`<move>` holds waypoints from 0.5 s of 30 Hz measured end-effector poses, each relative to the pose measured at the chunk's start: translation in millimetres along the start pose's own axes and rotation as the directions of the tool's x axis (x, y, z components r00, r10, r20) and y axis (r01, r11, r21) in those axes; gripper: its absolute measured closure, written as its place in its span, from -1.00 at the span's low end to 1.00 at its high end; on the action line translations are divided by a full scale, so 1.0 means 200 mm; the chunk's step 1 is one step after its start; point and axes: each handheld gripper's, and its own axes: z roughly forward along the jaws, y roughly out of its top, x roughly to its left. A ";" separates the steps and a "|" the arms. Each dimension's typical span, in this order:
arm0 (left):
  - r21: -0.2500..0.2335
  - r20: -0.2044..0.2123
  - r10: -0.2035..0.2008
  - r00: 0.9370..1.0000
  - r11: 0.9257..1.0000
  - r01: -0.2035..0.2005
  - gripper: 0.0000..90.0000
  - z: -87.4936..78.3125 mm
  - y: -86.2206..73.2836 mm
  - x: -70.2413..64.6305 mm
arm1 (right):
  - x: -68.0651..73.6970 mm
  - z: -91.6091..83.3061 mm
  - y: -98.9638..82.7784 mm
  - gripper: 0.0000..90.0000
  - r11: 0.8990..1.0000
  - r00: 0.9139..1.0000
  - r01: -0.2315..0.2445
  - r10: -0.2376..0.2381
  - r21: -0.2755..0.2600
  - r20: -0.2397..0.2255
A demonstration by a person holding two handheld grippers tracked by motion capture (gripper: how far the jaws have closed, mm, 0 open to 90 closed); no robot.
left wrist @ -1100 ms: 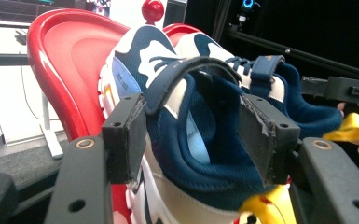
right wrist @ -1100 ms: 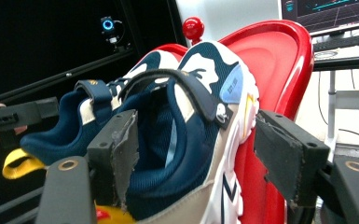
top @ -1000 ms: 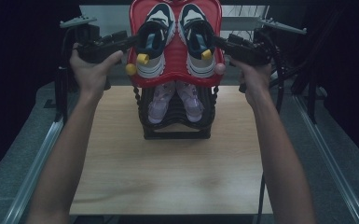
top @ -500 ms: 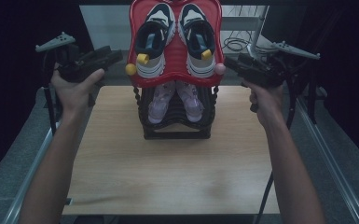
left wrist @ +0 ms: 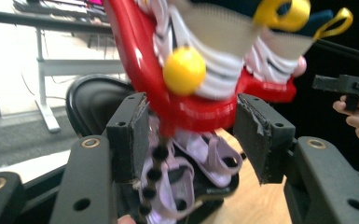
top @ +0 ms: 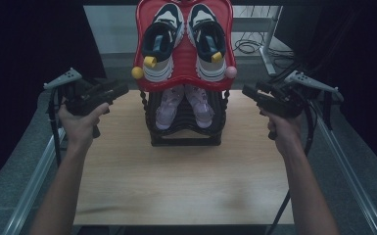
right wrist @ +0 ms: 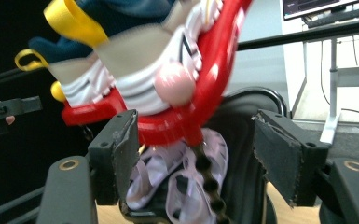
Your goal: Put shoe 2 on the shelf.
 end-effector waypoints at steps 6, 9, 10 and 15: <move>0.024 0.008 -0.009 1.000 1.000 0.009 0.02 0.01 -0.10 0.01 | -0.04 -0.03 -0.10 -0.29 1.000 1.000 -0.004 0.004 0.010 0.005; 0.051 0.010 -0.018 1.000 0.999 0.018 0.02 0.03 -0.19 0.03 | -0.06 -0.03 -0.18 -0.28 1.000 1.000 -0.001 0.001 0.016 0.016; 0.061 0.012 -0.021 1.000 0.998 0.020 0.02 0.03 -0.22 0.03 | -0.07 -0.03 -0.20 -0.27 1.000 1.000 -0.003 0.002 0.017 0.016; 0.092 0.018 -0.050 0.999 0.995 0.048 0.02 0.05 -0.35 0.06 | -0.07 -0.02 -0.31 -0.27 0.999 1.000 0.008 -0.008 0.042 0.014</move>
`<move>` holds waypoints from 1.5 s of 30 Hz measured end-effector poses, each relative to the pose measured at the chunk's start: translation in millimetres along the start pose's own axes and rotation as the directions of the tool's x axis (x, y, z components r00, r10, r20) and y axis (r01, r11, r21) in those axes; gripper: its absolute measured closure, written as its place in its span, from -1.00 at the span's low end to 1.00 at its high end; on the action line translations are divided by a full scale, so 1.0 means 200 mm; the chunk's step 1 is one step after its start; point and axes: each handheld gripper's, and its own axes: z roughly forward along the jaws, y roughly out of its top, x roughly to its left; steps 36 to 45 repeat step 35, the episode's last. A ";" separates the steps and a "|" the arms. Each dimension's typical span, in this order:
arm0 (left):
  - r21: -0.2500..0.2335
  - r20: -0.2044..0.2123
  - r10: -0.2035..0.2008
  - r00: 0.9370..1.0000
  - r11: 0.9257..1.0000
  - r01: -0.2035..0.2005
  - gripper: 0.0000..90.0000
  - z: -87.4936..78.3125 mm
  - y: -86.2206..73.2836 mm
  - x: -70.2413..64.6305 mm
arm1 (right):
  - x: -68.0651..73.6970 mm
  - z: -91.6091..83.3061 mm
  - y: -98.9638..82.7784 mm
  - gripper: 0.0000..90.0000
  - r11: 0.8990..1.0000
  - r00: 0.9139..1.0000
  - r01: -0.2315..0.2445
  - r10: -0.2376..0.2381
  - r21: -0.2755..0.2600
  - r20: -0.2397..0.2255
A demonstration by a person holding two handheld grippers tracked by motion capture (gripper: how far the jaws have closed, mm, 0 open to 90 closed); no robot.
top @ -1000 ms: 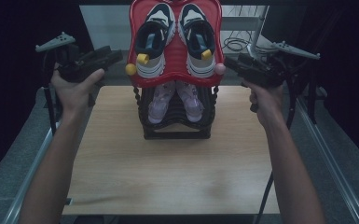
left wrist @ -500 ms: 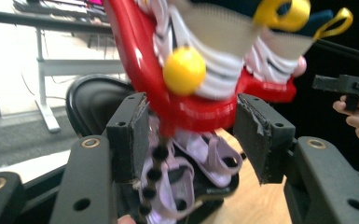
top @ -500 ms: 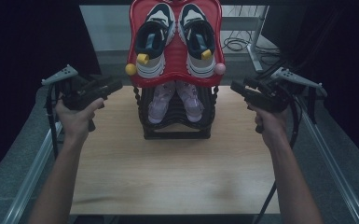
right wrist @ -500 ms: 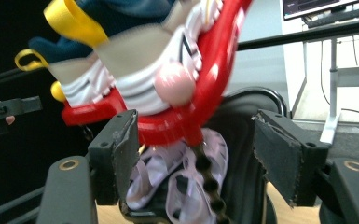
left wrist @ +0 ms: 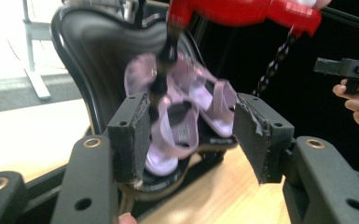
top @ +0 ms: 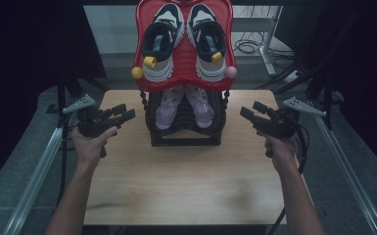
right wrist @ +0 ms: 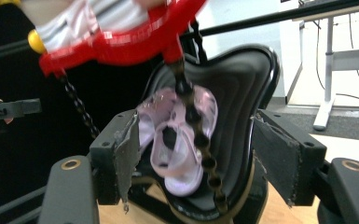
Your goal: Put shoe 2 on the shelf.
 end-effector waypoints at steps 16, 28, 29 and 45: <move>0.100 -0.003 -0.049 0.999 0.994 0.049 0.02 0.07 -0.44 0.02 | -0.08 -0.03 -0.47 -0.26 0.992 0.999 0.014 -0.020 0.128 0.047; 0.165 -0.045 -0.030 0.999 0.986 0.037 0.02 0.13 -0.62 0.03 | -0.15 -0.09 -0.69 -0.24 0.981 0.997 -0.024 0.010 0.193 0.077; 0.164 -0.042 -0.032 0.999 0.986 0.038 0.02 0.12 -0.62 0.03 | -0.15 -0.09 -0.70 -0.24 0.982 0.997 -0.025 0.011 0.189 0.076; 0.167 -0.044 -0.039 0.998 0.985 0.046 0.00 0.13 -0.64 0.04 | -0.14 -0.11 -0.69 -0.23 0.983 0.997 -0.009 -0.005 0.185 0.079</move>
